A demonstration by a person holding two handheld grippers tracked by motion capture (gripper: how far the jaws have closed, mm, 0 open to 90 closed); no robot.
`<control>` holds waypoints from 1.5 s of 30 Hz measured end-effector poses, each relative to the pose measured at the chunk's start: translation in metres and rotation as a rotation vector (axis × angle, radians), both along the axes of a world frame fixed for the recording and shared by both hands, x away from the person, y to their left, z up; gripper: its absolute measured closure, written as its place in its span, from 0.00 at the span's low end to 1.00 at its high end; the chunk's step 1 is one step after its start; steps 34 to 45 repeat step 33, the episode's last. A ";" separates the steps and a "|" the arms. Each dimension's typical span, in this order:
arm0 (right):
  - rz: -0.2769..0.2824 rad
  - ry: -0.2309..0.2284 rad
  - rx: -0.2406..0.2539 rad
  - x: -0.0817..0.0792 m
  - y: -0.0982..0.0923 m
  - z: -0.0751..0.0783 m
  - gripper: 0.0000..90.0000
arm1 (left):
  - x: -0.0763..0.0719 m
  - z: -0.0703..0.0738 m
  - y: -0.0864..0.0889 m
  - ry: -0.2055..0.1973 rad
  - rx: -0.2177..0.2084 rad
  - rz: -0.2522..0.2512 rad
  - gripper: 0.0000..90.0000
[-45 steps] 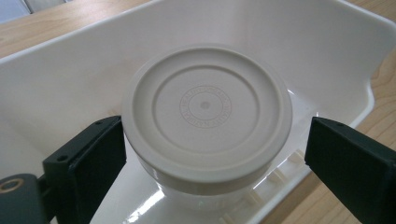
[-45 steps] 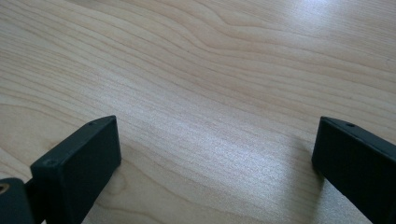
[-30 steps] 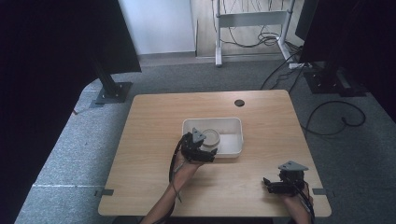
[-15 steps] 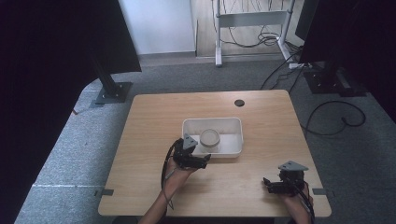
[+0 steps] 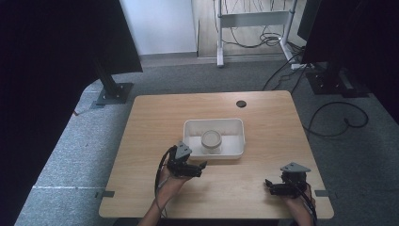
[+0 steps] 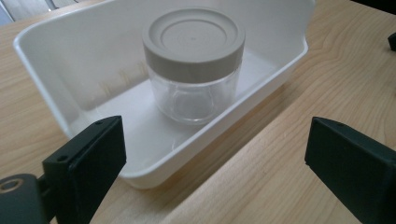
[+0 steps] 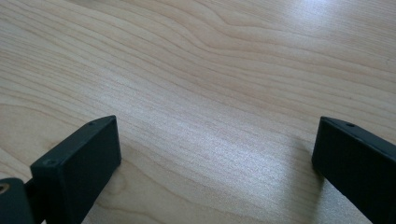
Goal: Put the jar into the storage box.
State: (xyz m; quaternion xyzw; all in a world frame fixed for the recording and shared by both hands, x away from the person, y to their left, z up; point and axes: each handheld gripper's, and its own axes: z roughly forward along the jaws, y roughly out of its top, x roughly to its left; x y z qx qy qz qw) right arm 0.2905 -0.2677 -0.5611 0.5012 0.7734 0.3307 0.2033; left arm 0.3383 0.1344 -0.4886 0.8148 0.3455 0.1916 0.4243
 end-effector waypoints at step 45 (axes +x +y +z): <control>0.000 0.000 0.000 0.000 0.000 0.000 0.01 | -0.041 -0.057 0.057 0.103 0.091 0.065 0.06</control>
